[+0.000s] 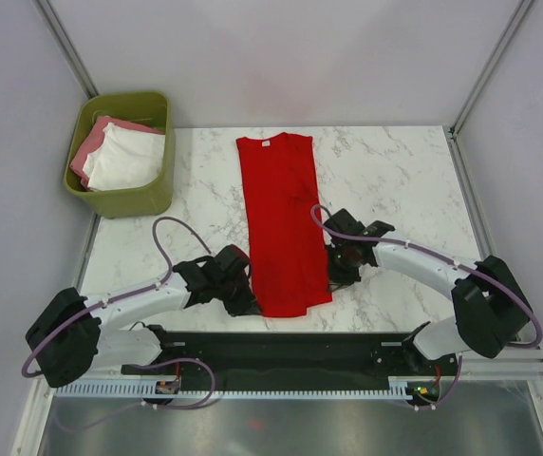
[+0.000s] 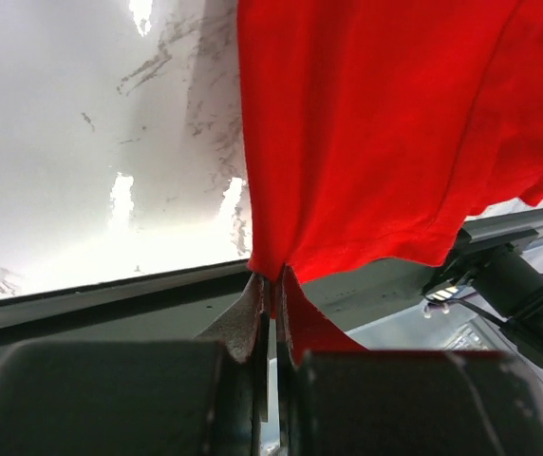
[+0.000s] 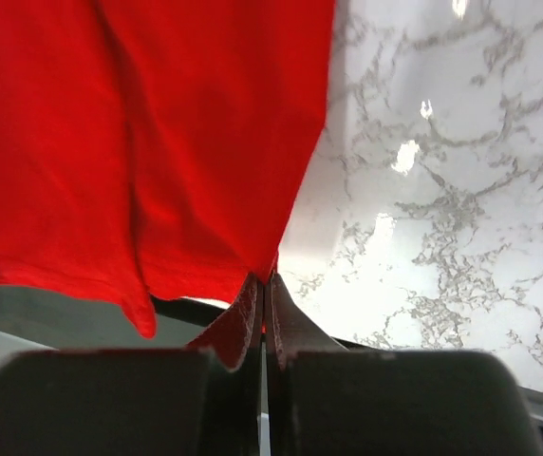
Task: Fold and stack the t-shirts
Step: Fold the tshirt
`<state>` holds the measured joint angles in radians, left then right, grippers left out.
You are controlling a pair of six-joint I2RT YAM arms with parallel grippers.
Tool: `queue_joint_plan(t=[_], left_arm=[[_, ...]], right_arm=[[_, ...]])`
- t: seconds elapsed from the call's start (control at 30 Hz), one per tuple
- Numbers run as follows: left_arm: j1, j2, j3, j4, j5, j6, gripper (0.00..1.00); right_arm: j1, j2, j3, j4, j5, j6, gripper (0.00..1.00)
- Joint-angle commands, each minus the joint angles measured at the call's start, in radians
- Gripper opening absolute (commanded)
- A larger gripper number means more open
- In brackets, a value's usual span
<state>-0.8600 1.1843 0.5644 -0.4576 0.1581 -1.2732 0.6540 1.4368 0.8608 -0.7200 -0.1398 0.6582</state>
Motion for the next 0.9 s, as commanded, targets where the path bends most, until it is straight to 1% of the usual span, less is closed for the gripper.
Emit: queue_joint_plan(t=[0.0, 0.1, 0.17, 0.2, 0.27, 0.37, 0.43, 0.47, 0.53, 0.57, 0.67, 0.73, 0.87], left_arm=[[0.028, -0.012, 0.083, -0.072, -0.028, -0.037, 0.02], [0.094, 0.001, 0.126, -0.073, -0.014, 0.001, 0.02], [0.137, 0.031, 0.153, -0.076, -0.005, 0.035, 0.02], [0.186, 0.046, 0.185, -0.079, 0.01, 0.069, 0.02], [0.232, 0.099, 0.228, -0.078, 0.029, 0.118, 0.02], [0.32, 0.207, 0.384, -0.081, 0.056, 0.197, 0.02], [0.354, 0.274, 0.451, -0.088, 0.076, 0.23, 0.02], [0.387, 0.334, 0.512, -0.092, 0.092, 0.256, 0.02], [0.418, 0.395, 0.567, -0.092, 0.11, 0.273, 0.02], [0.441, 0.449, 0.619, -0.095, 0.119, 0.288, 0.02], [0.473, 0.53, 0.718, -0.104, 0.123, 0.313, 0.02], [0.486, 0.567, 0.758, -0.108, 0.129, 0.317, 0.02], [0.507, 0.639, 0.853, -0.113, 0.143, 0.33, 0.02]], right_arm=[[-0.03, 0.014, 0.116, -0.042, 0.025, -0.037, 0.0], [-0.086, 0.063, 0.197, -0.055, 0.009, -0.066, 0.0], [-0.132, 0.095, 0.268, -0.055, 0.0, -0.083, 0.0], [-0.148, 0.132, 0.296, -0.056, -0.01, -0.091, 0.0], [-0.185, 0.175, 0.377, -0.064, -0.02, -0.115, 0.0], [-0.221, 0.288, 0.486, -0.071, -0.043, -0.141, 0.0], [-0.247, 0.33, 0.559, -0.075, -0.043, -0.153, 0.0], [-0.257, 0.373, 0.585, -0.079, -0.047, -0.155, 0.0], [-0.286, 0.418, 0.671, -0.084, -0.056, -0.163, 0.0], [-0.295, 0.457, 0.699, -0.091, -0.055, -0.163, 0.0], [-0.323, 0.54, 0.809, -0.102, -0.07, -0.161, 0.0], [-0.336, 0.582, 0.887, -0.11, -0.076, -0.161, 0.0], [-0.358, 0.677, 0.989, -0.128, -0.086, -0.155, 0.0]])
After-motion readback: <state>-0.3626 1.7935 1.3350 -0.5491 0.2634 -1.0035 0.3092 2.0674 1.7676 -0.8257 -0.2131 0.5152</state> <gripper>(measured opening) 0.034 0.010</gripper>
